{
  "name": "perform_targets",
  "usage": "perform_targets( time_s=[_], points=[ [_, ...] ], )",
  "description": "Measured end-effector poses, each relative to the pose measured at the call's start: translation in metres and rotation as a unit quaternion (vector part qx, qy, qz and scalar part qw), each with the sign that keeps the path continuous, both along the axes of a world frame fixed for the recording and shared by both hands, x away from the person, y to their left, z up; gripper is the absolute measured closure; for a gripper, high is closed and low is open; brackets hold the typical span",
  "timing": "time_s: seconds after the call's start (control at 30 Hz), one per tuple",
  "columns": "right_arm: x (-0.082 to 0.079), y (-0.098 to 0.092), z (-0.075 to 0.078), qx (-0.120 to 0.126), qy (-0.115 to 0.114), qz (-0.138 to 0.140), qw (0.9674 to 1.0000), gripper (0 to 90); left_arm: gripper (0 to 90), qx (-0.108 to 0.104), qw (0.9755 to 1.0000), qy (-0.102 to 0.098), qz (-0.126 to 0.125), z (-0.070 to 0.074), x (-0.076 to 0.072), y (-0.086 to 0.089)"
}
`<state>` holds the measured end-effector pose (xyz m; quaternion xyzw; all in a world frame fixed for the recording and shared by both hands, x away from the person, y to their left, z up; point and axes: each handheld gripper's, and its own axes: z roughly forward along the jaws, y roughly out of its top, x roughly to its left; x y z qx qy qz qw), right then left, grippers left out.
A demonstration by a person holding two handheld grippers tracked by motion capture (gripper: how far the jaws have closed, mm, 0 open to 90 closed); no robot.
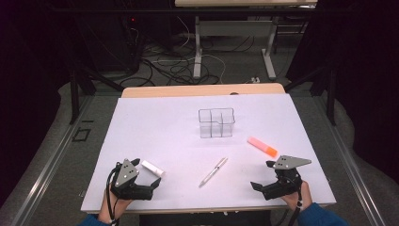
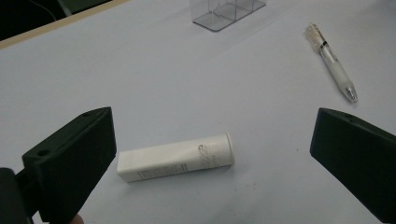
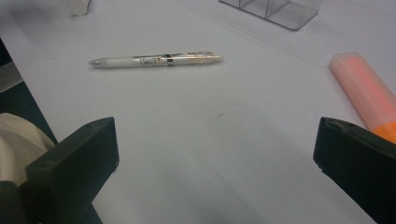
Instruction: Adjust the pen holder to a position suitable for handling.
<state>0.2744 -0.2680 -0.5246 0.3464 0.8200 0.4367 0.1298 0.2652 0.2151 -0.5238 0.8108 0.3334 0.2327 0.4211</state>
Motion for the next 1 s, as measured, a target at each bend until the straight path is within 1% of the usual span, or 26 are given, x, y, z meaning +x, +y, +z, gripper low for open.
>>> perform_targets(
  time_s=[0.07, 0.1, 0.13, 0.23, 0.3, 0.33, 0.43, 0.47, 0.53, 0.57, 0.6, 0.67, 0.73, 0.77, 0.8, 0.87, 0.9, 0.97, 1.0],
  points=[
    [0.000, 0.000, 0.000, -0.002, -0.004, 0.000, 1.0000, 0.0, 0.5, 0.001, 1.0000, 0.003, -0.003, 0.000, 0.000, -0.001],
    [0.001, 0.000, 0.000, -0.004, -0.002, 0.003, 1.0000, 0.0, 0.6, 0.001, 1.0000, 0.003, -0.003, 0.000, 0.000, -0.001],
    [0.000, 0.001, 0.000, -0.003, -0.001, -0.001, 1.0000, 0.0, 0.6, 0.004, 1.0000, 0.004, -0.004, 0.000, 0.000, 0.000],
    [0.002, 0.001, -0.001, -0.004, -0.004, -0.002, 1.0000, 0.0, 0.7, 0.000, 1.0000, 0.004, -0.004, 0.000, 0.000, 0.000],
    [0.004, 0.001, 0.000, -0.003, -0.001, -0.004, 1.0000, 0.0, 0.8, 0.001, 1.0000, 0.004, -0.004, 0.000, 0.001, 0.001],
    [0.005, 0.002, -0.001, 0.001, -0.006, -0.006, 1.0000, 0.0, 0.8, 0.001, 1.0000, 0.007, -0.001, 0.000, 0.000, 0.001],
    [0.008, 0.003, -0.001, 0.000, -0.004, -0.002, 1.0000, 0.0, 1.0, 0.000, 1.0000, 0.004, -0.001, 0.000, 0.000, 0.002],
    [0.009, 0.003, 0.000, -0.007, -0.003, 0.002, 1.0000, 0.0, 1.0, 0.001, 1.0000, 0.003, 0.000, 0.000, 0.000, 0.002],
    [0.011, 0.004, 0.000, -0.005, -0.002, 0.000, 1.0000, 0.0, 1.1, 0.000, 1.0000, 0.003, 0.002, 0.000, 0.000, 0.002],
    [0.011, 0.004, 0.000, -0.010, 0.002, 0.000, 0.9999, 0.0, 1.1, 0.000, 1.0000, 0.003, 0.002, 0.000, 0.000, 0.002],
    [0.012, 0.005, 0.000, -0.005, 0.000, -0.001, 1.0000, 0.0, 1.1, 0.001, 1.0000, 0.004, 0.002, 0.000, 0.000, 0.002],
    [0.015, 0.005, 0.000, -0.005, -0.006, -0.002, 1.0000, 0.0, 1.1, 0.003, 1.0000, 0.006, 0.001, 0.000, 0.000, 0.002],
    [0.017, 0.006, 0.000, -0.008, -0.003, -0.001, 1.0000, 0.0, 1.1, 0.003, 1.0000, 0.009, 0.000, -0.001, 0.001, 0.002],
    [0.017, 0.006, 0.000, -0.008, -0.003, -0.001, 1.0000, 0.0, 1.1, 0.001, 1.0000, 0.006, 0.002, -0.001, 0.001, 0.001],
    [0.020, 0.007, 0.000, -0.011, 0.002, -0.003, 0.9999, 0.0, 1.1, -0.002, 1.0000, 0.007, 0.001, -0.001, 0.002, 0.002],
    [0.024, 0.008, 0.001, -0.010, -0.006, -0.011, 0.9999, 0.0, 1.3, -0.006, 0.9999, 0.010, -0.002, -0.001, 0.002, 0.001],
    [0.025, 0.009, 0.002, -0.008, -0.010, -0.011, 0.9999, 0.0, 1.4, -0.003, 0.9999, 0.013, -0.005, -0.001, 0.002, 0.001],
    [0.028, 0.009, 0.004, -0.010, -0.014, -0.016, 0.9997, 0.0, 1.5, -0.005, 0.9999, 0.013, -0.007, -0.002, 0.003, 0.000],
    [0.029, 0.009, 0.005, -0.014, -0.007, -0.014, 0.9998, 0.0, 1.5, -0.005, 0.9999, 0.013, -0.007, -0.002, 0.003, 0.000]
  ],
)
